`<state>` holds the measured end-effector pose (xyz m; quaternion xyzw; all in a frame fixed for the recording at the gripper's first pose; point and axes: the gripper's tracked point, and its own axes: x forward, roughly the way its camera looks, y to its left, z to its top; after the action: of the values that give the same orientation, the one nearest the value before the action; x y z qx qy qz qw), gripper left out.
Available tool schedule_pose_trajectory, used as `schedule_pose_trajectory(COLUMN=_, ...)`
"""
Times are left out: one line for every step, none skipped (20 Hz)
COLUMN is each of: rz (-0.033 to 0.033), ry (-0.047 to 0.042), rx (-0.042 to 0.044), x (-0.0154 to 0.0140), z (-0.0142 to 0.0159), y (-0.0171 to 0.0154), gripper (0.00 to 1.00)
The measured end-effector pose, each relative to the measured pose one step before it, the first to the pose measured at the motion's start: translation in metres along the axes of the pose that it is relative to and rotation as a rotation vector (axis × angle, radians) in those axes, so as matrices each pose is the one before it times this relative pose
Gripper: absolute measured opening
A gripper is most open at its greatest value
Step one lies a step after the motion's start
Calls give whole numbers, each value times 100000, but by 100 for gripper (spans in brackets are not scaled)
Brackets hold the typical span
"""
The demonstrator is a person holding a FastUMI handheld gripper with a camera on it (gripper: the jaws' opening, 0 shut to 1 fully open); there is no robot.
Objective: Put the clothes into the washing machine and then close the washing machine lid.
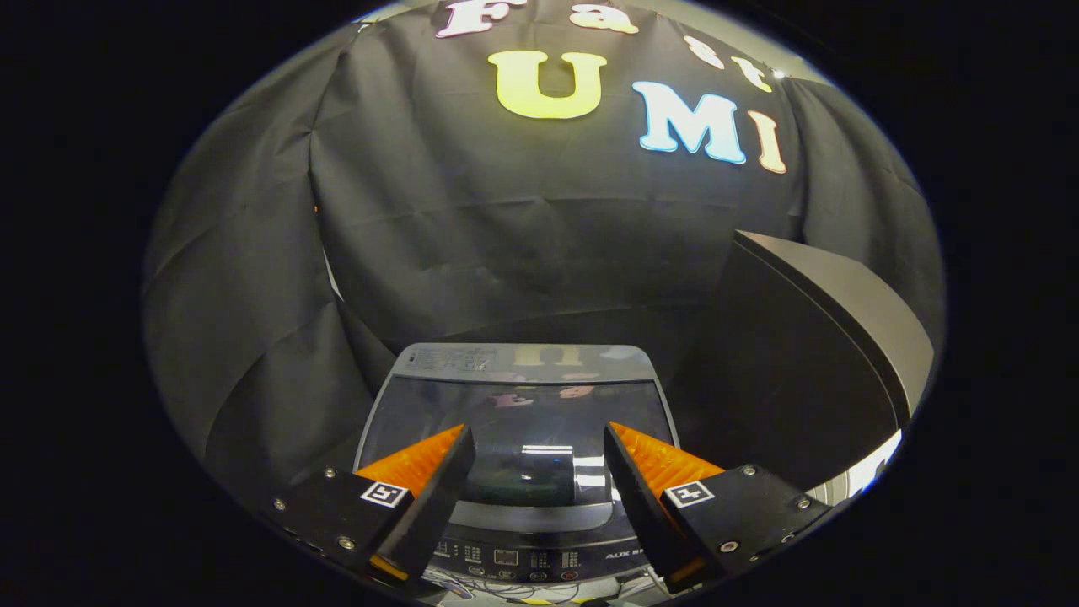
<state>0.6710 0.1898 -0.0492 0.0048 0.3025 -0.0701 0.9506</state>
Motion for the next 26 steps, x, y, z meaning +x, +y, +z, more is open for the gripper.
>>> schedule_pose_trajectory(rz=177, ry=-1313, rx=-252, x=-4, z=-330, y=88, gripper=95)
schedule_pose_trajectory(rz=87, ry=-1243, rx=-25, x=-117, z=89, y=41, gripper=95)
schedule_pose_trajectory(rz=138, ry=-1287, rx=252, x=-394, z=327, y=43, gripper=95)
schedule_pose_trajectory(rz=164, ry=-1589, rx=421, x=-661, z=631, y=-7, gripper=95)
schedule_pose_trajectory(rz=60, ry=-1952, rx=544, x=-1232, z=768, y=-34, gripper=95)
schedule_pose_trajectory(rz=-7, ry=-1875, rx=815, x=-1099, z=383, y=33, gripper=95)
schedule_pose_trajectory(rz=-36, ry=-1709, rx=931, x=-1150, z=-133, y=165, gripper=95)
schedule_pose_trajectory(rz=338, ry=-1744, rx=993, x=-855, z=45, y=11, gripper=95)
schedule_pose_trajectory(rz=442, ry=-2185, rx=700, x=-849, z=14, y=12, gripper=95)
schedule_pose_trajectory(rz=59, ry=-2187, rx=128, x=-902, z=52, y=-235, gripper=95)
schedule_pose_trajectory(rz=-532, ry=-1479, rx=-35, x=-939, z=-173, y=-458, gripper=95)
schedule_pose_trajectory(rz=-572, ry=-803, rx=351, x=-940, z=-281, y=-585, gripper=95)
schedule_pose_trajectory(rz=-505, ry=-680, rx=807, x=-1092, z=-651, y=-461, gripper=95)
schedule_pose_trajectory(rz=-368, ry=-1008, rx=890, x=-1201, z=-221, y=-514, gripper=95)
schedule_pose_trajectory(rz=-548, ry=-939, rx=532, x=-1719, z=-426, y=-499, gripper=95)
schedule_pose_trajectory(rz=-467, ry=-954, rx=187, x=-1117, z=32, y=-732, gripper=95)
schedule_pose_trajectory(rz=-184, ry=-1328, rx=149, x=-1497, z=-91, y=-663, gripper=95)
schedule_pose_trajectory(rz=-133, ry=-1482, rx=35, x=-1094, z=243, y=-607, gripper=95)
schedule_pose_trajectory(rz=303, ry=-1368, rx=189, x=-1232, z=148, y=-676, gripper=95)
schedule_pose_trajectory(rz=1323, ry=-1465, rx=-16, x=-1173, z=188, y=-373, gripper=95)
schedule_pose_trajectory(rz=700, ry=-1178, rx=-929, x=-1235, z=22, y=-471, gripper=95)
schedule_pose_trajectory(rz=818, ry=-1286, rx=-1510, x=-1388, z=155, y=-605, gripper=95)
schedule_pose_trajectory(rz=981, ry=-1348, rx=-1857, x=-1340, z=187, y=-487, gripper=95)
schedule_pose_trajectory(rz=855, ry=-1105, rx=-1975, x=-1167, z=205, y=-644, gripper=95)
schedule_pose_trajectory(rz=1032, ry=-639, rx=-2673, x=-1271, z=-123, y=-663, gripper=95)
schedule_pose_trajectory(rz=823, ry=-1014, rx=-3208, x=-1245, z=68, y=-653, gripper=95)
